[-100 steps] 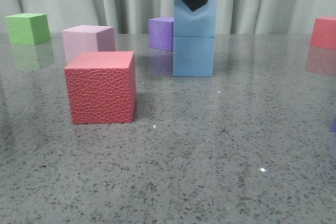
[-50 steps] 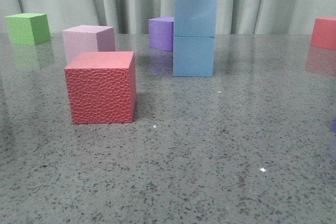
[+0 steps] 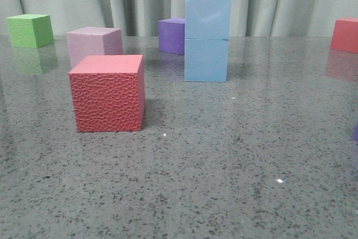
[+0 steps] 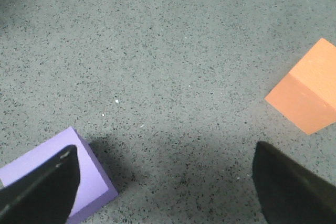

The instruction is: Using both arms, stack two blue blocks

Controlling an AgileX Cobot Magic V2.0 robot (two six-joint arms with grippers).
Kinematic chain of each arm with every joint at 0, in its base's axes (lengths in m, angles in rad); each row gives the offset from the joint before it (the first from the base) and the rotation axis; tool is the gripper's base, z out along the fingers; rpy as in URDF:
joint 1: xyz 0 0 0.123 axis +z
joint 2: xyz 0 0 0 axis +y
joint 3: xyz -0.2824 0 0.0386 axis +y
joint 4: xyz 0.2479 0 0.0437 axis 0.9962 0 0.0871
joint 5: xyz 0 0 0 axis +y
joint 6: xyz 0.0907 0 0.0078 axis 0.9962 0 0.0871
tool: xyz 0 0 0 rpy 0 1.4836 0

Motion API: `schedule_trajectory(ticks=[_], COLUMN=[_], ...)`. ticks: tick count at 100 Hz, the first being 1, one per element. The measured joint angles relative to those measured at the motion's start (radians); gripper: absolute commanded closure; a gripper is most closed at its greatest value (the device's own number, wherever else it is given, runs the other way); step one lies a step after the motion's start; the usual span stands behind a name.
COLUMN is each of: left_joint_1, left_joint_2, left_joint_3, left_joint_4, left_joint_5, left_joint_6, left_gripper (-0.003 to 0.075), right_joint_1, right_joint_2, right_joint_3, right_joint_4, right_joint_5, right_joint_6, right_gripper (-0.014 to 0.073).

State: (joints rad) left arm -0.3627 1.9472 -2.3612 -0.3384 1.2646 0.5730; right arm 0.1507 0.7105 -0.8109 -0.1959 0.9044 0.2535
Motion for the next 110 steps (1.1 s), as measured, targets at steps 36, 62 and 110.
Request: schedule_trajectory(ticks=[36,62,110], left_joint_1=[0.211,0.261,0.261], left_joint_2=[-0.121,-0.222,-0.616], left_joint_3=[-0.002,0.067,0.726], left_joint_4=[0.006,0.057,0.089], left_joint_5=[0.006,0.006,-0.246], left_joint_6=[-0.140,-0.180,-0.185], left_gripper=[0.0134,0.0134,0.0134], right_joint_1=[0.000,0.000,0.000], right_joint_2=[0.000,0.000,0.000], right_joint_3=[0.000,0.000,0.000], right_joint_4=[0.000,-0.001,-0.001], right_joint_5=[0.000,0.006,0.006], right_joint_6=[0.000,0.000,0.000], right_gripper=[-0.0061,-0.0061,-0.0061])
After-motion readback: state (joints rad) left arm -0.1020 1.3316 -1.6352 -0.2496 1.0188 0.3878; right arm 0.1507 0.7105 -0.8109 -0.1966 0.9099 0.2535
